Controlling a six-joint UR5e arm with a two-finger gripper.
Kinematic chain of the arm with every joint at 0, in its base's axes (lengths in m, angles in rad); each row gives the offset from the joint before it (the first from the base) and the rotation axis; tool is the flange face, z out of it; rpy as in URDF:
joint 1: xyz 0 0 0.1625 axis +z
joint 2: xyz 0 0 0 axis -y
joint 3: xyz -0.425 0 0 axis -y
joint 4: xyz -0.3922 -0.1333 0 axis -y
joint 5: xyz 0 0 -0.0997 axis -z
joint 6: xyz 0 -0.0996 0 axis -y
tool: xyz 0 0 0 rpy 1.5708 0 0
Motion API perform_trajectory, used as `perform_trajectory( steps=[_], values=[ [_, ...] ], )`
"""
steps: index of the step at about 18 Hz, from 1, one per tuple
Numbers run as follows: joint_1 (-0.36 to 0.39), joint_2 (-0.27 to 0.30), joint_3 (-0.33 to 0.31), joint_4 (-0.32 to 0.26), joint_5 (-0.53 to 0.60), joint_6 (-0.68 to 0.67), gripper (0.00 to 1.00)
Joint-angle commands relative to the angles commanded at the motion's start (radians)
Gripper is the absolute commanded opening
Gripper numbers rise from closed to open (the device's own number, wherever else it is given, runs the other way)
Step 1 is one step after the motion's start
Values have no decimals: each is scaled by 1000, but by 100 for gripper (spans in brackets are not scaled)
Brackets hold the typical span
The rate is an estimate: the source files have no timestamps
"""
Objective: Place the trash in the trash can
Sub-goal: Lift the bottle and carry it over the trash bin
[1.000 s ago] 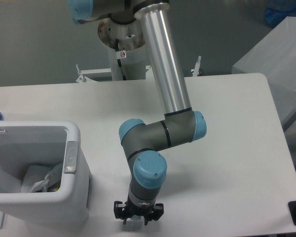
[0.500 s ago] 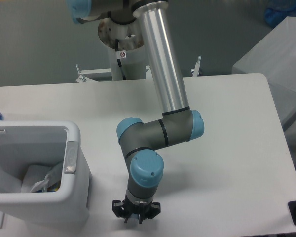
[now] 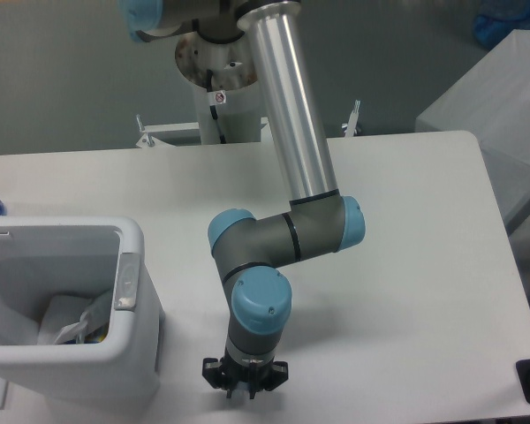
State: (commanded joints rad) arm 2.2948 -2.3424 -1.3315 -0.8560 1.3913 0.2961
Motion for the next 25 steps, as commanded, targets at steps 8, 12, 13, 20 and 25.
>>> perform_trajectory(
  steps=[8, 12, 13, 20, 25],
  values=[
    [49, 129, 0, 0, -8, -3, 37],
    [132, 244, 15, 8, -44, -34, 37],
    [156, 262, 21, 21, -87, -58, 37],
    [213, 336, 90, 186, -225, -146, 37],
    [158, 408, 117, 189, -271, -152, 37]
  ],
)
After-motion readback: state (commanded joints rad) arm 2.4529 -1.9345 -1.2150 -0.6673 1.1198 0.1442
